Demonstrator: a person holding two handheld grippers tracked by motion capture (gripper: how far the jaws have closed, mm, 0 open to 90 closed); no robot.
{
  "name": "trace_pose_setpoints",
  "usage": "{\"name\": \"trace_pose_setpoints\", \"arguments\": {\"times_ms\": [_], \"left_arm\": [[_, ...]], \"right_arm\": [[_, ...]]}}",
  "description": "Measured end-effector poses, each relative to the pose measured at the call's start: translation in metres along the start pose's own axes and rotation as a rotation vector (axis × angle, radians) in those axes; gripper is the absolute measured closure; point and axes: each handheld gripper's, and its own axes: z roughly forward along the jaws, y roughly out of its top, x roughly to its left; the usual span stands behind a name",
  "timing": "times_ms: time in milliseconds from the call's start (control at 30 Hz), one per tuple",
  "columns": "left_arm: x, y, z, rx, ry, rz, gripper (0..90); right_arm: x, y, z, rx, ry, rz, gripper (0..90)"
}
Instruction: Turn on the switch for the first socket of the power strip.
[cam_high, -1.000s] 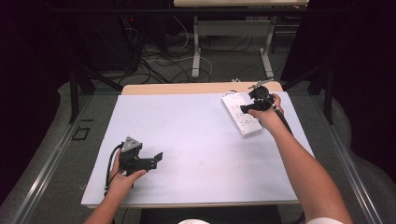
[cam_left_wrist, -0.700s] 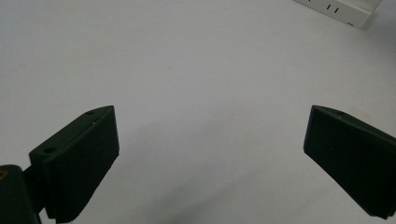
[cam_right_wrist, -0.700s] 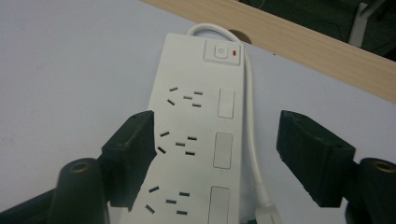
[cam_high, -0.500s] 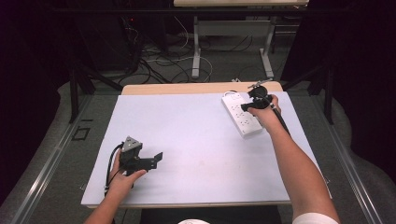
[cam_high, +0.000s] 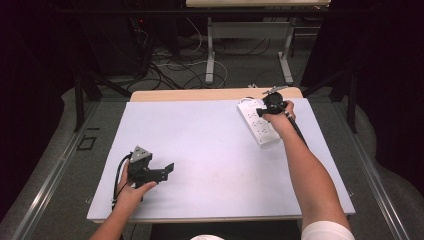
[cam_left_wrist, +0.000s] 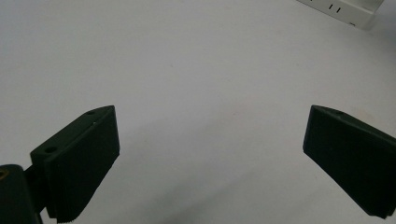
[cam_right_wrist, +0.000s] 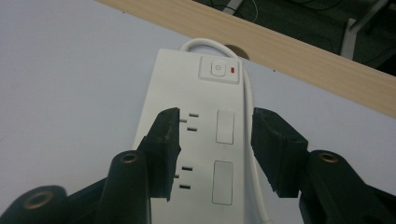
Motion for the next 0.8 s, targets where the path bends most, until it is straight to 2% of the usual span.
{"name": "trace_pose_setpoints", "arguments": {"times_ms": [33, 333, 400, 800], "left_arm": [[0.000, -0.001, 0.001, -0.012, 0.006, -0.006, 3.8], [0.001, -0.001, 0.001, -0.009, 0.007, -0.012, 3.9], [0.003, -0.001, 0.000, 0.004, 0.006, -0.004, 4.0], [0.002, 0.000, 0.003, -0.005, 0.008, -0.013, 4.3]], "right_arm": [[0.000, 0.000, 0.001, -0.004, -0.008, 0.004, 52.5], [-0.013, -0.002, 0.008, -0.022, -0.059, 0.043, 55.4], [-0.014, -0.002, 0.009, -0.025, -0.060, 0.049, 55.4], [-0.014, -0.001, 0.014, -0.065, -0.057, 0.042, 56.1]]}}
